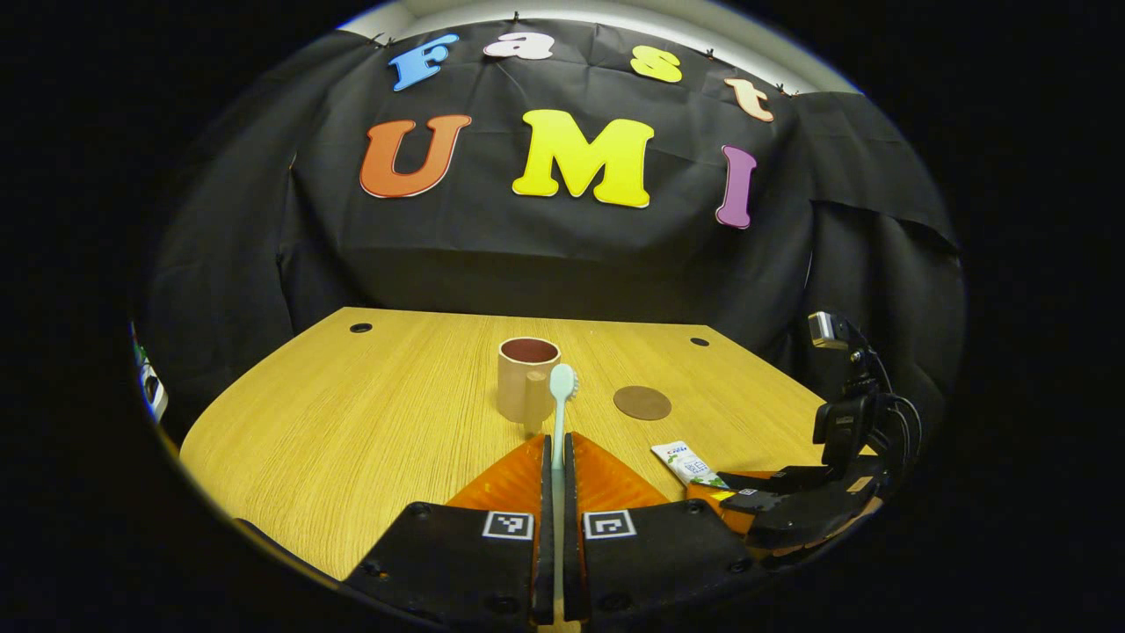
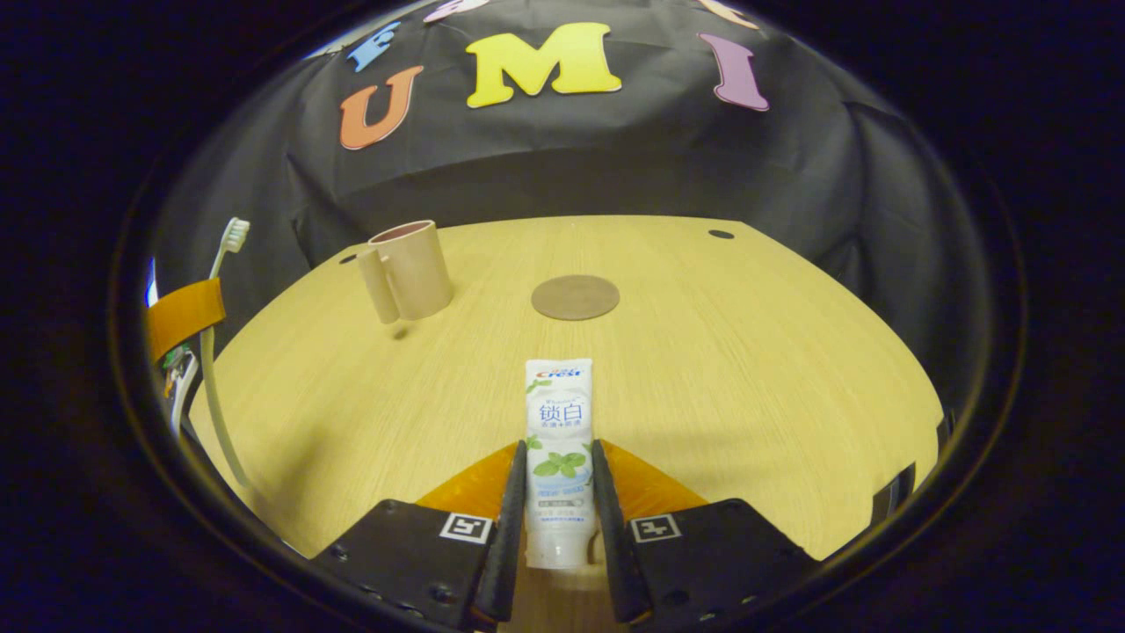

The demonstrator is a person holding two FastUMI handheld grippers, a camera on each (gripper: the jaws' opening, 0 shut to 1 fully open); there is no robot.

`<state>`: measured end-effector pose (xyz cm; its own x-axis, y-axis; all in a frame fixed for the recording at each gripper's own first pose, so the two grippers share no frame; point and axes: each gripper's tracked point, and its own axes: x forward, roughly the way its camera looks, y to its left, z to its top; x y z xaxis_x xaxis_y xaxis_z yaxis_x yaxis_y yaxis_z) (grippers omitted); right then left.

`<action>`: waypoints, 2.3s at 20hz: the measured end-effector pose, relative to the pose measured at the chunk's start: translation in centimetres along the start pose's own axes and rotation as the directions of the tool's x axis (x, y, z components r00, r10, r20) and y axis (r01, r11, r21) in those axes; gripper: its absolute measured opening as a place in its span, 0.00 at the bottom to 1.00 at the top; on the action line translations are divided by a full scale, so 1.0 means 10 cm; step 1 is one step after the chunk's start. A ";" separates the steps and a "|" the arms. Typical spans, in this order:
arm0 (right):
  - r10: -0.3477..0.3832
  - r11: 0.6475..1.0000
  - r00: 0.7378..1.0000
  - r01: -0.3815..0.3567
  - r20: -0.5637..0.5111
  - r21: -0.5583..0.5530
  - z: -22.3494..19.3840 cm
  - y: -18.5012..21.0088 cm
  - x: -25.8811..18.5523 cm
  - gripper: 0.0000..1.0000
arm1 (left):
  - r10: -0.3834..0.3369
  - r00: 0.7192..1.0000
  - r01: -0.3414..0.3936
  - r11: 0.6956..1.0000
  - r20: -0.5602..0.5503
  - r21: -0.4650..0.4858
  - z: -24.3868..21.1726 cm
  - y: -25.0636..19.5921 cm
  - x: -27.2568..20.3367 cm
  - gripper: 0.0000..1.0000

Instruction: Put the toothbrush and toothpaste on the desktop into the cup, then pick up the cup and place it on the coaster on the desktop.

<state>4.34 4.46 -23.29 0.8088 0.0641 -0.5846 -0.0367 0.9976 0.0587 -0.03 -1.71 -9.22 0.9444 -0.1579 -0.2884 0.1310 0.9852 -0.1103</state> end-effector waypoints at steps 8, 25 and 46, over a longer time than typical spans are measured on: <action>0.060 0.997 0.995 -0.064 0.077 0.045 0.22 0.03 -0.10 0.32 | 0.002 0.998 -0.002 1.000 0.059 -0.011 0.27 0.09 0.05 0.07; 0.071 0.997 0.936 -0.067 0.344 -0.023 1.74 0.26 -0.40 0.32 | -0.060 0.986 0.053 0.997 0.154 0.050 1.39 0.18 1.18 0.07; 0.044 0.999 0.955 -0.039 0.294 -0.023 1.86 0.21 0.06 0.32 | -0.016 0.993 0.010 0.999 0.120 0.046 1.44 0.47 2.10 0.09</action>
<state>15.64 6.14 -8.43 0.9432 0.0977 -0.3176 -0.0820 0.9947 0.0626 24.77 0.57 -2.13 0.9715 -0.1645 -0.1708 0.1547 0.9855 -0.0691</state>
